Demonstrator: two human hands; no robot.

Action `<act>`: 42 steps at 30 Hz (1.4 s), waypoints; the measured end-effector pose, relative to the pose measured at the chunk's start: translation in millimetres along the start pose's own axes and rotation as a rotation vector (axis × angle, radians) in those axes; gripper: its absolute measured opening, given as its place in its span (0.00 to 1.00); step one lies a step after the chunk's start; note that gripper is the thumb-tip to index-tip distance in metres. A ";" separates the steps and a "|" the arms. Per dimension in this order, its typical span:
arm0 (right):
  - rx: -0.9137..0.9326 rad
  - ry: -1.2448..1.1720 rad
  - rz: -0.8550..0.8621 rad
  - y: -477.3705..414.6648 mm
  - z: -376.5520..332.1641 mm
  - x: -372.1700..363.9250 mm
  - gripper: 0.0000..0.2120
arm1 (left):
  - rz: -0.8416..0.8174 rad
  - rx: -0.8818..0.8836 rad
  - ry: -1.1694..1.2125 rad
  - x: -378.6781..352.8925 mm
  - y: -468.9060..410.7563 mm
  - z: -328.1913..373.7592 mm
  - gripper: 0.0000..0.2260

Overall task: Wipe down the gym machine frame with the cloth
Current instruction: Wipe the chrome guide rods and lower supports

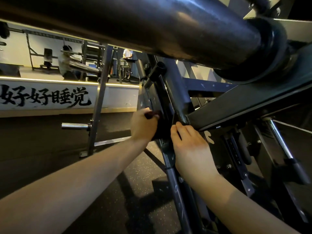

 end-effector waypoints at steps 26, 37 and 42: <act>-0.044 -0.008 -0.032 3.6 -3.4 -4.9 0.24 | 0.171 0.249 0.121 -5.4 -53.2 1.4 0.08; -0.029 -0.034 -0.086 5.4 2.7 -2.2 0.25 | 0.074 0.242 0.292 26.2 -52.1 27.1 0.08; -0.048 -0.016 -0.060 4.4 0.0 -4.4 0.23 | 0.182 0.139 0.208 0.6 -56.5 26.5 0.09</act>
Point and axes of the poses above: each hand's wrist, its own y-axis away from the middle knuckle, its own x-axis out of the back of the hand, z = x × y, the point moved 2 cm from there along -y, towards the middle knuckle, and after that the axes turned 3 degrees about -x, right-handed, at the moved point
